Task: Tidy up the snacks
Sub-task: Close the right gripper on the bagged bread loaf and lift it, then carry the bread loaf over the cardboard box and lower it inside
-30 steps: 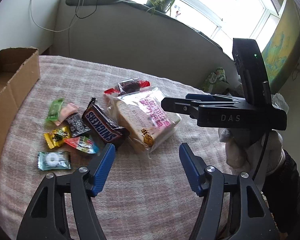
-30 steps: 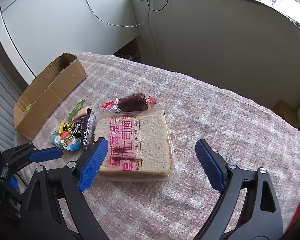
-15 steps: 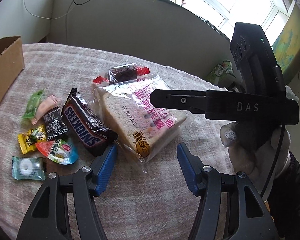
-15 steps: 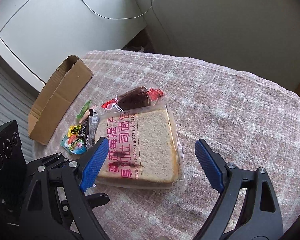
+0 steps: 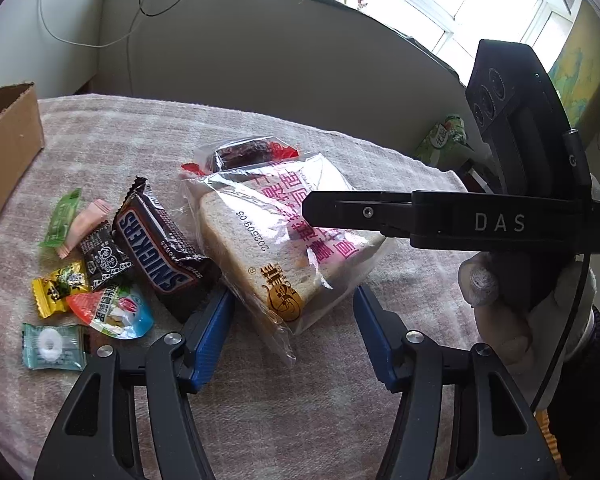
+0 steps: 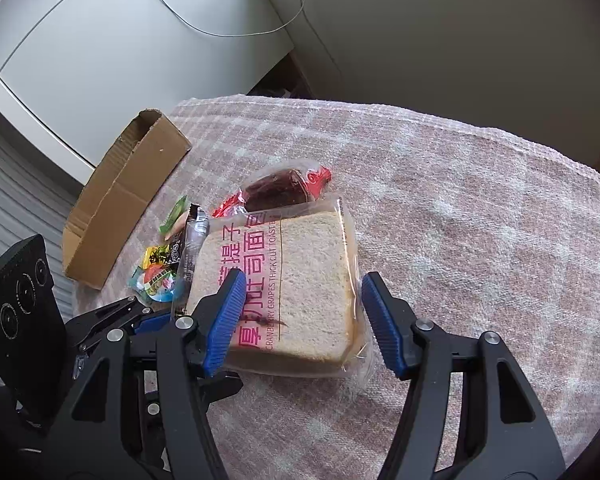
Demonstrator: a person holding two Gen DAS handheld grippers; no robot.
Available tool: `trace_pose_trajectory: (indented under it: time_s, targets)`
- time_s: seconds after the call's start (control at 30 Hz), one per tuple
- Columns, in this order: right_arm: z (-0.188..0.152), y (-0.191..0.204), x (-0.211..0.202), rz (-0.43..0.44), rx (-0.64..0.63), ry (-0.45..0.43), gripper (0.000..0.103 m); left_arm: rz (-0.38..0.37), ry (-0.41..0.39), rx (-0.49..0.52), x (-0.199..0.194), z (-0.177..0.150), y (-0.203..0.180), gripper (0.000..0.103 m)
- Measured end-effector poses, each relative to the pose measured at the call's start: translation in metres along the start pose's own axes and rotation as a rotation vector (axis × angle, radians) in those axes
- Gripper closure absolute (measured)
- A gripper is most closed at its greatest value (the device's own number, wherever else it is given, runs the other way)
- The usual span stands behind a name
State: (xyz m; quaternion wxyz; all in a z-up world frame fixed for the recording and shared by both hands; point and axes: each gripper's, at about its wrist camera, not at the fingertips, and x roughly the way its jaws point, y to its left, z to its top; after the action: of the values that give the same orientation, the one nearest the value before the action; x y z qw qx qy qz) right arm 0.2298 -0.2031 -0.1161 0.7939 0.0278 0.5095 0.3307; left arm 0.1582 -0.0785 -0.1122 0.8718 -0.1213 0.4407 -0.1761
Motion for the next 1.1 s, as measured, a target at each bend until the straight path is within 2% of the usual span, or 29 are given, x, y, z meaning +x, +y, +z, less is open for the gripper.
trace_pose_trajectory:
  time_s: [0.63, 1.1]
  targets:
    - [-0.012, 0.033, -0.043, -0.030, -0.028, -0.079, 0.040, -0.066, -0.077, 0.010, -0.047, -0.006, 0.000, 0.043]
    - [0.009, 0.101, -0.055, -0.025, -0.131, -0.127, 0.040, -0.038, -0.186, -0.003, -0.106, -0.009, 0.023, 0.043]
